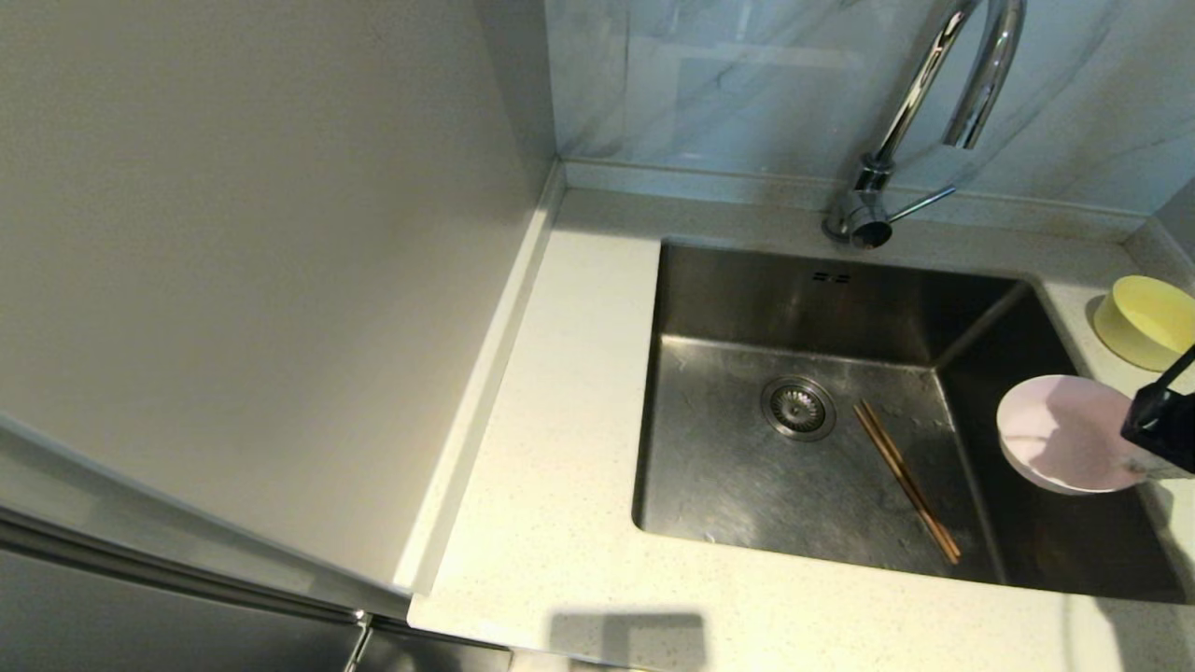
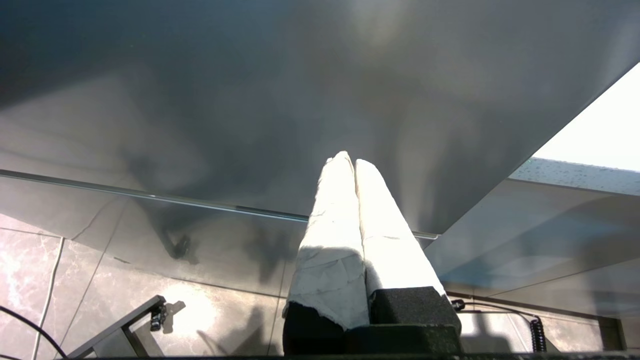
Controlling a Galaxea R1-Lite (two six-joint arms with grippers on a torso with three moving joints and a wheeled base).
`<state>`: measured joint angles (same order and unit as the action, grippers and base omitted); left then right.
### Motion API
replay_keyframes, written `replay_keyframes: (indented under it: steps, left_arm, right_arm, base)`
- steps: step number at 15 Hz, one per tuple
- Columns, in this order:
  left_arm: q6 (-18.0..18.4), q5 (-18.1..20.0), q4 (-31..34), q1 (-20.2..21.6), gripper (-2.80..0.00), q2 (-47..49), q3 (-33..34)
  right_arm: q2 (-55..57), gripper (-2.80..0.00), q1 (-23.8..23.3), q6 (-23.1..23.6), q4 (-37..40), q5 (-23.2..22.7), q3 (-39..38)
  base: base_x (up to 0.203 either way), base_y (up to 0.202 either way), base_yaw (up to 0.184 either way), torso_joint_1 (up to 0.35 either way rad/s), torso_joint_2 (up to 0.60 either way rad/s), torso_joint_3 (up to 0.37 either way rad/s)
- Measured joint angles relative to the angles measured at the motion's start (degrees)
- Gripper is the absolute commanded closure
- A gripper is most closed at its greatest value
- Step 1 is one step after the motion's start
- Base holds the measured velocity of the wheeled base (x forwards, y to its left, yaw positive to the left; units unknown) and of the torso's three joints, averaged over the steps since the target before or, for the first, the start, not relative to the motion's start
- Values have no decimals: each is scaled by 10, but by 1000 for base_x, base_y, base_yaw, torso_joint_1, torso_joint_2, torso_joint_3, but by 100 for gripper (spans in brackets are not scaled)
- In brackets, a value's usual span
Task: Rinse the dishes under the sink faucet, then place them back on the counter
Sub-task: Put a bowl into the sink
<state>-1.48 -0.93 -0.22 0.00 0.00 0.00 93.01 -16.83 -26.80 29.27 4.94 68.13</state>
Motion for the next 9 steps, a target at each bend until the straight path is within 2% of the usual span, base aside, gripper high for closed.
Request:
replay_keyframes:
  steps: [4, 9]
  left_arm:
    - [0, 0, 0, 0, 0, 0, 0]
    - [0, 0, 0, 0, 0, 0, 0]
  right_arm:
    - [5, 0, 123, -5, -57, 108, -11]
    - [45, 0, 216, 1, -133, 218, -10]
  base:
    - [0, 0, 0, 0, 0, 0]
    - [0, 0, 0, 0, 0, 0]
